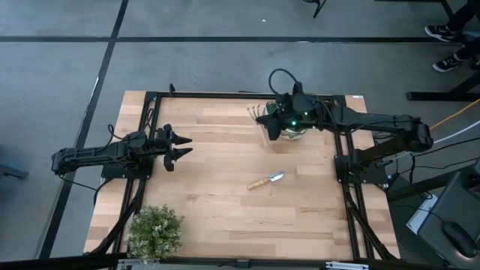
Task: Pick & Place Garden tools in Gardening bag
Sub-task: Put the mini rake into the white bag
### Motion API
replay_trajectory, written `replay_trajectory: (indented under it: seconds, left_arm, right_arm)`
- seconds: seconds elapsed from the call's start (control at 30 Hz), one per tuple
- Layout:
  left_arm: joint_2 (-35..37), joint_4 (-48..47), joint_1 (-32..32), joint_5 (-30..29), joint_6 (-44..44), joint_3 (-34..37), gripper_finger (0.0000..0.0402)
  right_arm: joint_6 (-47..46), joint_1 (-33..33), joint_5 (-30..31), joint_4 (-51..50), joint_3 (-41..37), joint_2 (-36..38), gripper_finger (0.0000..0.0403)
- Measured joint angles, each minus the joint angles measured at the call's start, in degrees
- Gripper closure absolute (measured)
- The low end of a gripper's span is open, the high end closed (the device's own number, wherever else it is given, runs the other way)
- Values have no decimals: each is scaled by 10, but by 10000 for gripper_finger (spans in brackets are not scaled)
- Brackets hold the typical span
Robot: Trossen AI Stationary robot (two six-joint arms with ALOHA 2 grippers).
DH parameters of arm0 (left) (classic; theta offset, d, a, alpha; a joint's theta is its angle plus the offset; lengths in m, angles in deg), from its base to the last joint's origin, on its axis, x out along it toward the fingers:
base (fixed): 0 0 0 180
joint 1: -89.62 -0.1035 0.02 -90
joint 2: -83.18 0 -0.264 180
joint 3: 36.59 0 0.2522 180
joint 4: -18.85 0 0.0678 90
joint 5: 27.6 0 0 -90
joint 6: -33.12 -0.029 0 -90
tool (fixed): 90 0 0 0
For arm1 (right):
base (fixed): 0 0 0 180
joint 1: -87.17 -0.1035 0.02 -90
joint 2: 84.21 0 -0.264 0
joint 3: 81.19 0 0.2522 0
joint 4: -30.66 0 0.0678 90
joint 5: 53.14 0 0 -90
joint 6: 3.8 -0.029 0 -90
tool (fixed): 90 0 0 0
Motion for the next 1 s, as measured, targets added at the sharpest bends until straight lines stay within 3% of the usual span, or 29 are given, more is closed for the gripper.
replay_trajectory:
  seconds: [0.2, 0.4, 0.57, 0.77, 1.0]
  left_arm:
    - [0, 0, 0, 0, 0, 0, 210]
    - [0, 0, 0, 0, 0, 0, 212]
    - [0, 0, 0, 0, 0, 0, 210]
    - [0, 0, 0, 0, 0, 0, 211]
    - [0, 0, 0, 0, 0, 0, 212]
  right_arm:
    - [33, 49, -17, -73, 20, 11, 401]
    - [97, 97, -17, -160, 20, 67, 401]
    - [151, 132, 24, -230, 17, 136, 401]
    - [161, 146, 96, -223, -39, 215, 401]
    - [139, 146, 177, -78, -155, 256, 401]
